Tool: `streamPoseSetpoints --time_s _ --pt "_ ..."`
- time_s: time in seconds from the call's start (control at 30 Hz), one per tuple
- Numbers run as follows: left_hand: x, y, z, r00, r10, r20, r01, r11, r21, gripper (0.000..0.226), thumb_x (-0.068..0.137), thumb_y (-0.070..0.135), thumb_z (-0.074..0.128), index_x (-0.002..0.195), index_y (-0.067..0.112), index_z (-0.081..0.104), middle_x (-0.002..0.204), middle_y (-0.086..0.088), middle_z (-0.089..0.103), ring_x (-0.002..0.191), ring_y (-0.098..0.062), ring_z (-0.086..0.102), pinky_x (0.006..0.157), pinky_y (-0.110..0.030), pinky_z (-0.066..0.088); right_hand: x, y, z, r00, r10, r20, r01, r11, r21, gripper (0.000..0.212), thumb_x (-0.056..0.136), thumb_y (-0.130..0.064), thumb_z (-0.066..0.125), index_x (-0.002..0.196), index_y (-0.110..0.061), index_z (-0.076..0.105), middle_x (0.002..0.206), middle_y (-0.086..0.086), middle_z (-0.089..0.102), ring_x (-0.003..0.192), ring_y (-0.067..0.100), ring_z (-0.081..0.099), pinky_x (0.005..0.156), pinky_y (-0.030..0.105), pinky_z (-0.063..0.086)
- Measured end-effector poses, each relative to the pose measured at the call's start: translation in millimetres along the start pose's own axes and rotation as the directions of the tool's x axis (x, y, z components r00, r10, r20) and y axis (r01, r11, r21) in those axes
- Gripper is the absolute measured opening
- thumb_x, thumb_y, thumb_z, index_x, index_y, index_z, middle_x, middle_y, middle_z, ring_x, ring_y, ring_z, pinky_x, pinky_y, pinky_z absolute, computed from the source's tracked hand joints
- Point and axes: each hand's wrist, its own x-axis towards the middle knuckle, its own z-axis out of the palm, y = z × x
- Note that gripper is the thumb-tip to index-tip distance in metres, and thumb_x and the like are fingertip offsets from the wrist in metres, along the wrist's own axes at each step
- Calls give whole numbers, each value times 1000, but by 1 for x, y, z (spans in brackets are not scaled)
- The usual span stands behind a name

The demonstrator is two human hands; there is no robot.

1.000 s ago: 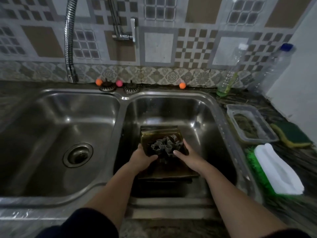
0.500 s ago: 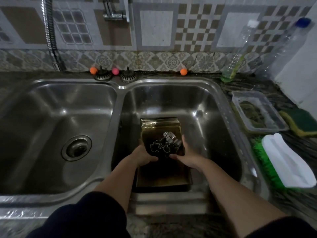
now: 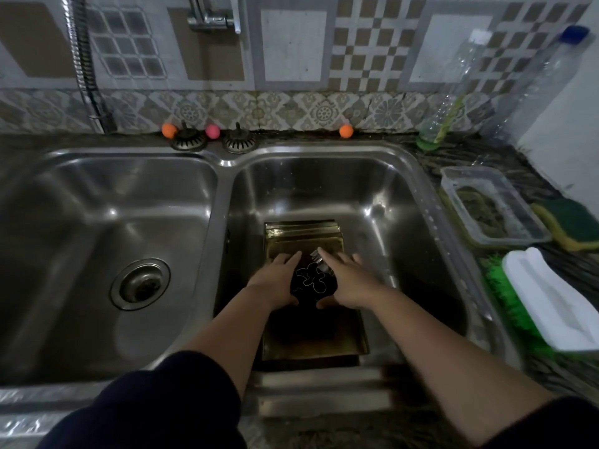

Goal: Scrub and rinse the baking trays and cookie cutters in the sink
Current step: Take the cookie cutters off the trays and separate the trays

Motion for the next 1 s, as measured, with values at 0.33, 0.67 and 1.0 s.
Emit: streamPoseSetpoints --time_s 0.33,0.67,1.0 --pt "14 3 9 999 -26 -21 24 997 -68 53 81 24 69 130 18 50 126 -4 52 114 -19 49 99 -32 44 12 -20 19 992 28 -122 -12 991 130 74 89 -13 62 147 -36 24 148 8 25 129 35 34 105 43 37" --pt "8 37 -22 979 -6 -203 -43 972 -232 58 67 33 76 122 29 57 118 -5 54 110 -28 52 97 -44 46 -10 3 -25 970 30 -240 42 956 291 72 78 -20 75 140 -35 40 139 2 38 126 25 44 104 38 42" --pt "42 98 -6 978 59 -200 -130 921 -367 56 63 37 83 114 27 62 112 -1 62 109 -21 58 93 -35 49 -24 66 -25 937 248 -246 -151 923 355 83 76 -28 77 147 -30 32 142 12 36 131 33 38 109 43 37"
